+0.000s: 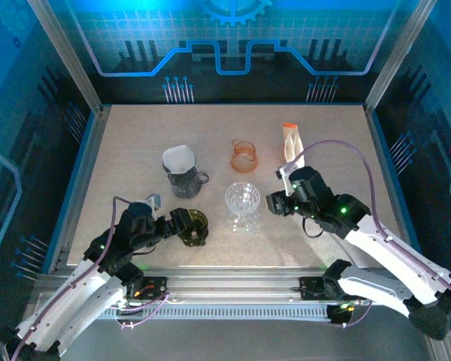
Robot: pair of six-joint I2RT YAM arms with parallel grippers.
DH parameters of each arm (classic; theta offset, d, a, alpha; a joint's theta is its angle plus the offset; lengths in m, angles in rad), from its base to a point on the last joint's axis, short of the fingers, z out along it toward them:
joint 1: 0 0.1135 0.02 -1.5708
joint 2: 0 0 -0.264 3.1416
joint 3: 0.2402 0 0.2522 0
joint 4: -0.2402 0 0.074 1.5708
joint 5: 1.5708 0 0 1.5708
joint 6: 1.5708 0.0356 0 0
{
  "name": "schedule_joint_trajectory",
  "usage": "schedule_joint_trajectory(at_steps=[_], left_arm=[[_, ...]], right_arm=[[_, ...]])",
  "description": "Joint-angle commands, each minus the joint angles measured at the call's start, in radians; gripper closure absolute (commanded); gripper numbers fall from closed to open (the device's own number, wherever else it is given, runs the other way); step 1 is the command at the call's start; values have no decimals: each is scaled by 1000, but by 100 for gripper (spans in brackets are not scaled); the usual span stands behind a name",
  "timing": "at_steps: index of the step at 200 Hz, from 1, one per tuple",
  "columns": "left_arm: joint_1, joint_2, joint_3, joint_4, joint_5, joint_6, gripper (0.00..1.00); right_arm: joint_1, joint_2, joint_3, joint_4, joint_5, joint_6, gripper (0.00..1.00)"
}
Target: Place the coffee filter in the dripper
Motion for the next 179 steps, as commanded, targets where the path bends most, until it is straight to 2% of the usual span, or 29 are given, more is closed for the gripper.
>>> schedule_joint_trajectory(at_steps=[1,32,63,137,179], left_arm=[[6,-5,38,25,-3,36,1],[7,-2,38,36,5,39,4],[6,0,43,32,8,42,3],[6,38,55,44,11,49,3],[6,54,57,54,18,55,1]], right_arm=[[-105,17,-15,89,-32,-2,53],[-268,140,-5,204,-57,-11,66],[-379,293,33,315,-82,-3,72],[-461,597,292,311,-33,-66,80],[-480,729,410,278,-36,-91,81]])
